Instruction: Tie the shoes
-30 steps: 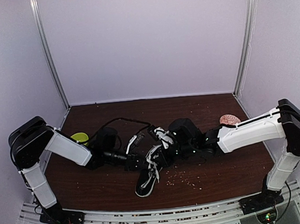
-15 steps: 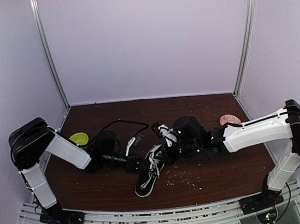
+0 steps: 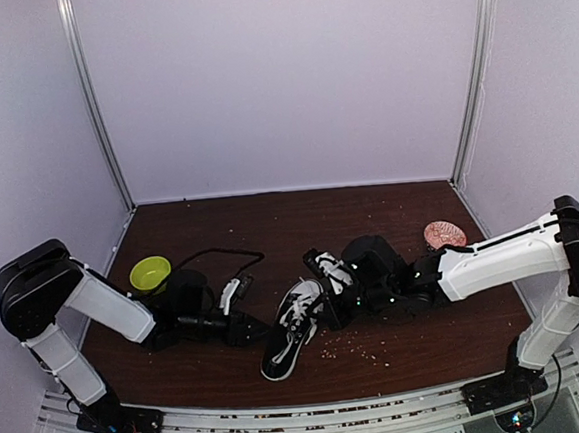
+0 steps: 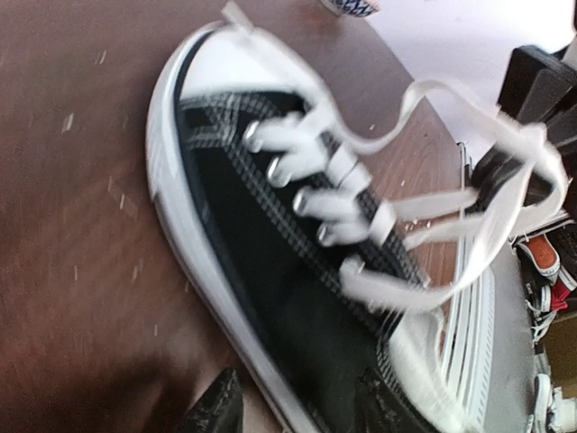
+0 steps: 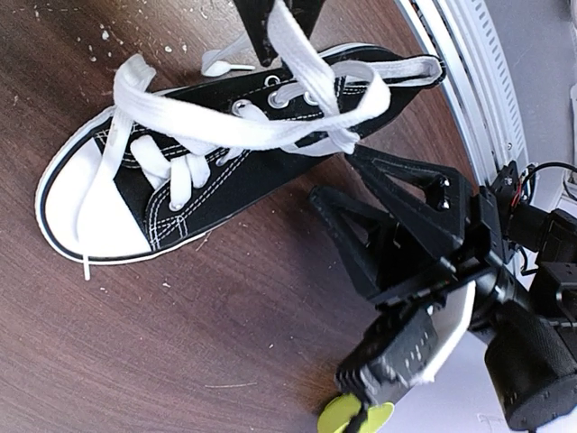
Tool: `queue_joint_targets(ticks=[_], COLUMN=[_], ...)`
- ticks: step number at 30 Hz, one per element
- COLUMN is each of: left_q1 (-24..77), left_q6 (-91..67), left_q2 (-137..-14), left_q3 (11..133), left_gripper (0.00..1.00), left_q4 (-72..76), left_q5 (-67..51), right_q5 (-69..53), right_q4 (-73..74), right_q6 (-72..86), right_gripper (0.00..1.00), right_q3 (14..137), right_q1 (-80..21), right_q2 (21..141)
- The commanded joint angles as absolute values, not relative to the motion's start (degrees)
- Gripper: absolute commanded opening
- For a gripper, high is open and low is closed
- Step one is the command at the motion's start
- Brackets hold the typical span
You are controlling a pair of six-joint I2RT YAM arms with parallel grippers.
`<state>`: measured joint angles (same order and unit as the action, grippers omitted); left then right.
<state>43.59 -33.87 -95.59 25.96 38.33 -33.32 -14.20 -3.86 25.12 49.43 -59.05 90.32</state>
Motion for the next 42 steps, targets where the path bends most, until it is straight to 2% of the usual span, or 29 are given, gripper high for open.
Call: queue_joint_targets(ticks=[1, 7, 14, 17, 20, 24, 29, 35, 42], left_q1=[44.81, 47.89, 53.84, 55.84, 57.76, 58.18, 59.31, 58.59, 55.89], left_q6=[-40.27, -44.76, -50.89, -55.22, -55.81, -52.75, -44.98, -37.13, -28.66], left_q2=[-96.81, -98.27, -105.76, -108.43, -108.7, -103.69, -92.07, -82.6, -79.15], left_q3=[21.84, 19.5, 20.31, 19.08, 19.05, 19.31, 24.41, 29.85, 37.23], left_gripper=[0.46, 0.49, 0.49, 0.48, 0.46, 0.46, 0.47, 0.56, 0.59], left_q4=[48.01, 54.33, 64.0, 72.24, 73.52, 65.81, 42.55, 22.14, 9.35], left_q5=[-33.08, -33.31, -35.06, -33.79, -30.31, -26.19, -22.22, -17.24, -16.98], right_q5=[-14.44, -14.42, -14.12, -14.13, -13.92, -13.55, -13.28, -12.89, -13.02], right_q4=[-5.53, -6.05, -6.17, -6.06, -5.85, -5.54, -5.87, -6.87, -7.46], right_q6=[25.76, 25.84, 25.6, 25.25, 25.11, 25.14, 25.41, 25.67, 26.03], right_gripper=[0.0, 0.0, 0.0, 0.0, 0.0, 0.0, 0.0, 0.0, 0.0], right_q3=[48.74, 48.02, 47.79, 47.49, 46.94, 45.97, 44.98, 44.3, 43.65], right_q1=[-58.9, -58.93, -58.9, -58.95, -58.9, -58.93, -58.89, -58.89, -58.89], right_q2=[89.53, 88.8, 88.14, 87.6, 87.01, 86.29, 85.98, 85.42, 84.14])
